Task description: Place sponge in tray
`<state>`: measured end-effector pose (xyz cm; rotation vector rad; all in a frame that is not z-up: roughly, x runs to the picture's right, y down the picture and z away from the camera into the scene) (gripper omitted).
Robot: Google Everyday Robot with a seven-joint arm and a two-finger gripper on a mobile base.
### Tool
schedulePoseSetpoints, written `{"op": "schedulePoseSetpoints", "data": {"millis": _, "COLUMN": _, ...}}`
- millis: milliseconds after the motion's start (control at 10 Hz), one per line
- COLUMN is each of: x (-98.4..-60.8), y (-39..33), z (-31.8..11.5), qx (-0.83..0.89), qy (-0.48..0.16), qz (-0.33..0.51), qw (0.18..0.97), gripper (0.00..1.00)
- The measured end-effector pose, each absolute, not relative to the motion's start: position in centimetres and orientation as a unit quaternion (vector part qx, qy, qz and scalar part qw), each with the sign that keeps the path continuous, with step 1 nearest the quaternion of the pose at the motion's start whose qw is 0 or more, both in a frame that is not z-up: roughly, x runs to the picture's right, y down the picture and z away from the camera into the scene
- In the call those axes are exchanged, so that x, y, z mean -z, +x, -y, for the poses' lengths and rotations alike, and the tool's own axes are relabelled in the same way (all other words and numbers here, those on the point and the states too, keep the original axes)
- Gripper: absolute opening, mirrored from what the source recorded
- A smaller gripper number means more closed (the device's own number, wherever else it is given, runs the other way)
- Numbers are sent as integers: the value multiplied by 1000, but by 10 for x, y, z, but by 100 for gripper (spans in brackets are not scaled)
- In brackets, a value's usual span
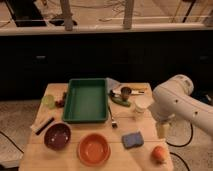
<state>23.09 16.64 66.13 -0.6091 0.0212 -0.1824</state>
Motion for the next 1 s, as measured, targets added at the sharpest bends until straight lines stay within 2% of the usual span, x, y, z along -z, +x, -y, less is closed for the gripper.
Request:
{"op": "schedulePoseSetpoints", "data": {"millis": 300, "x": -666, "y": 199, "z": -179, "qx": 119, "qy": -302, "qz": -2, "qw": 946, "gripper": 80}}
{"op": "schedulePoseSetpoints", "data": {"millis": 1000, "x": -701, "y": 178, "z": -204, "qx": 146, "qy": -315, "qz": 15, "qw": 938, "gripper": 80}}
